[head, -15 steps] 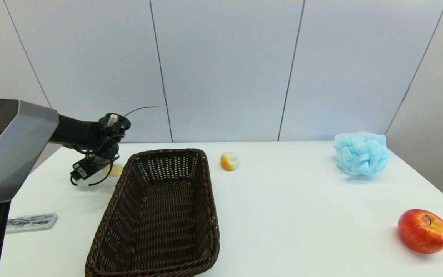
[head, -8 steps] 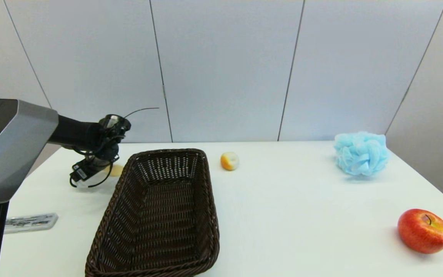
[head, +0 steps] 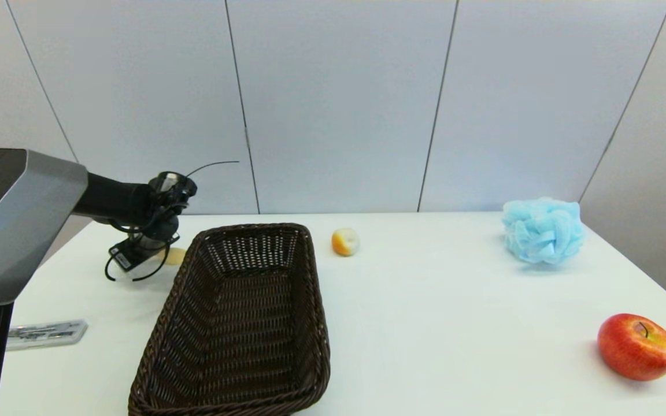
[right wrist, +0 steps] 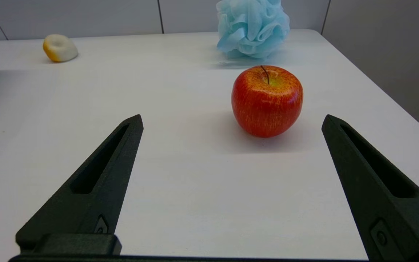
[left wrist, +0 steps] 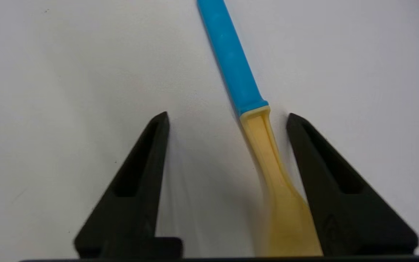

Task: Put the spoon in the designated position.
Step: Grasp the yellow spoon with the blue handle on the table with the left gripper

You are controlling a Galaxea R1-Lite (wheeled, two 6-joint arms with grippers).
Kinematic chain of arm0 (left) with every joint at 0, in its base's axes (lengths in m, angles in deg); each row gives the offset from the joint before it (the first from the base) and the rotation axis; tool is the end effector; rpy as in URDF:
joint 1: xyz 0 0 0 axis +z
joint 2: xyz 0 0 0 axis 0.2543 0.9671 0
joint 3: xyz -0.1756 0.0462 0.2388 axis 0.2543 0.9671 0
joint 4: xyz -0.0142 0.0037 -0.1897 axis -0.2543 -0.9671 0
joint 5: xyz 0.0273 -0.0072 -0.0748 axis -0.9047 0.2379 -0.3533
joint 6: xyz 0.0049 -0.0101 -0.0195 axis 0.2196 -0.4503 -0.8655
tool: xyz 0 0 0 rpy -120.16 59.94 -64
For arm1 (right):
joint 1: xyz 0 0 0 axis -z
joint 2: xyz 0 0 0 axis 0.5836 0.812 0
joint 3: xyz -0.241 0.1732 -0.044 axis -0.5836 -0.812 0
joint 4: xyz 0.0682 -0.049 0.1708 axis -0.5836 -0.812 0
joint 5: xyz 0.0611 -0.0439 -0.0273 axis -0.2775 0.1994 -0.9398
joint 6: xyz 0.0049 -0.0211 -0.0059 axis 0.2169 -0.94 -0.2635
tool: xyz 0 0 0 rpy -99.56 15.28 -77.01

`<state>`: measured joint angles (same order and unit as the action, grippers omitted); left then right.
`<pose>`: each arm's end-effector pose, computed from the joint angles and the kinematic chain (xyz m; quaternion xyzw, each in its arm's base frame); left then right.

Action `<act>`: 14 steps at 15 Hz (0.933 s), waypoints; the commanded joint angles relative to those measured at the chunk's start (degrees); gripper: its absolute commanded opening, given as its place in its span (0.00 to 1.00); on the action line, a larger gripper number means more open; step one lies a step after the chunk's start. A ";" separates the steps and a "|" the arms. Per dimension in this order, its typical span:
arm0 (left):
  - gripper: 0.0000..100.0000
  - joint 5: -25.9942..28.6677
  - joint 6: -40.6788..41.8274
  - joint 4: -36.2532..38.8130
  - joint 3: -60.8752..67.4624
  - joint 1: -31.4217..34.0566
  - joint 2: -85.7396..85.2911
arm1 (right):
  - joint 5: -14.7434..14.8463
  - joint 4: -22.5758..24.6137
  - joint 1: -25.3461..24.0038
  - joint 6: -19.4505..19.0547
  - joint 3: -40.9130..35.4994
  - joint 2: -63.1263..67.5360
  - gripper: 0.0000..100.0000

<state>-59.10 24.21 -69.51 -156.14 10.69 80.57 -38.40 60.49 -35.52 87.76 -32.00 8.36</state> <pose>0.4298 -0.0169 0.0693 -0.1852 0.3409 0.4277 0.8164 -0.0229 -0.0003 0.0757 0.0108 -0.0014 -0.0116 0.9999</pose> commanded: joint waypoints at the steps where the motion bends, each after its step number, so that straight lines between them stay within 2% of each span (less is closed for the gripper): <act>1: 0.00 -0.39 0.09 -0.06 -0.32 0.00 0.28 | 0.00 0.01 -0.01 0.00 0.00 0.07 1.00; 14: 0.00 -0.56 1.67 0.02 -2.16 0.09 -0.87 | 0.00 0.01 -0.09 0.00 0.00 0.07 1.00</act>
<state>-59.19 25.73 -69.51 -157.57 10.79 80.11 -38.40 60.49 -35.55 87.74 -32.00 8.36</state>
